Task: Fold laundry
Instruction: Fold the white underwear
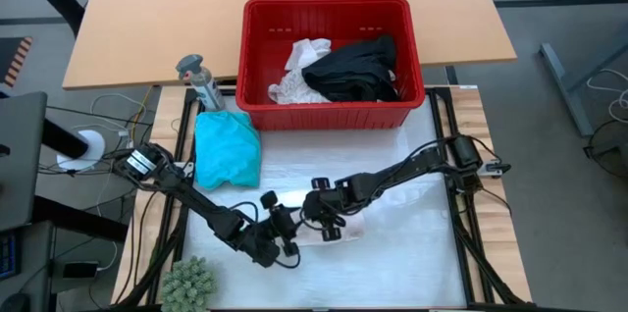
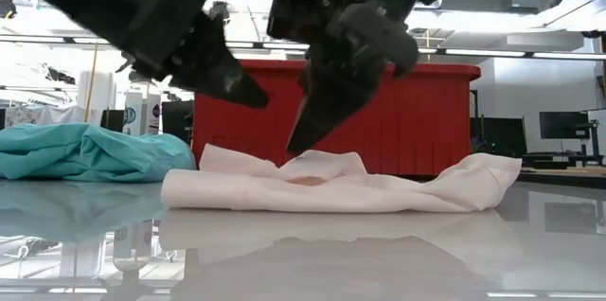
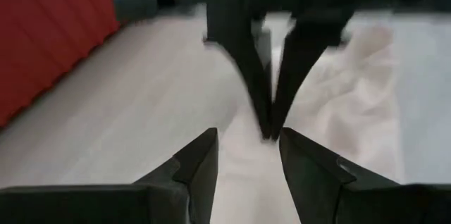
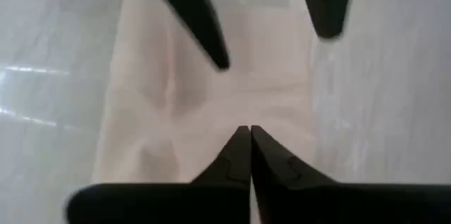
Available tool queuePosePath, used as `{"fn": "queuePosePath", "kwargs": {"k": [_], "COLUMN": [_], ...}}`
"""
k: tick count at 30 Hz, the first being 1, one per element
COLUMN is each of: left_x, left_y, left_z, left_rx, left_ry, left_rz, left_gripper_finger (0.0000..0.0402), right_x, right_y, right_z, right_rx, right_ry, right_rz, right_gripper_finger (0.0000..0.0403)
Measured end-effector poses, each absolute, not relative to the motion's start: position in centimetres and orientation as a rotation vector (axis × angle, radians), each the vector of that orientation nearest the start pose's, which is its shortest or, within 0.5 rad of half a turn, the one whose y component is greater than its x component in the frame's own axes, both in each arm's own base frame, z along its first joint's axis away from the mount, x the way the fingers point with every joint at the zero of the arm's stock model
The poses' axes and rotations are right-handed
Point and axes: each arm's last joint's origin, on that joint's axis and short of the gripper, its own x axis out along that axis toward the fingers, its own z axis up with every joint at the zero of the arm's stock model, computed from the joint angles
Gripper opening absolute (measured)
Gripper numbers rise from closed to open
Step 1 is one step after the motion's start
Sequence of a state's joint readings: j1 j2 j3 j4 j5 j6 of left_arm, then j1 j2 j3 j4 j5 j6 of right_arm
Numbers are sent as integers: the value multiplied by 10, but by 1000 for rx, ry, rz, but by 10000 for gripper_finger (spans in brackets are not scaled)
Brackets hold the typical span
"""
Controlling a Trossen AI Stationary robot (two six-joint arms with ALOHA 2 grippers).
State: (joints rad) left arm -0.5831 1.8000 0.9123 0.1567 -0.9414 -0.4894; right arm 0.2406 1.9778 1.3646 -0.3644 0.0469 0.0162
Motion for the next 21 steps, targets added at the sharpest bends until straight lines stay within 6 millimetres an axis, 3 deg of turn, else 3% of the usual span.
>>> {"fn": "queuePosePath", "kwargs": {"k": [6, 10, 21], "left_x": [303, 303, 311], "left_y": [-171, -172, -180], "left_z": [154, 153, 123], "left_rx": [15, -15, -62], "left_ry": [427, 439, 515], "left_rz": [415, 389, 284], "left_gripper_finger": [141, 127, 31], "right_x": [398, 395, 395], "right_y": [94, 91, 92], "right_z": [166, 158, 156], "right_rx": [-132, -127, -115], "right_ry": [982, 980, 953], "right_rz": [95, 81, 94], "right_gripper_finger": [34, 22, 36]}}
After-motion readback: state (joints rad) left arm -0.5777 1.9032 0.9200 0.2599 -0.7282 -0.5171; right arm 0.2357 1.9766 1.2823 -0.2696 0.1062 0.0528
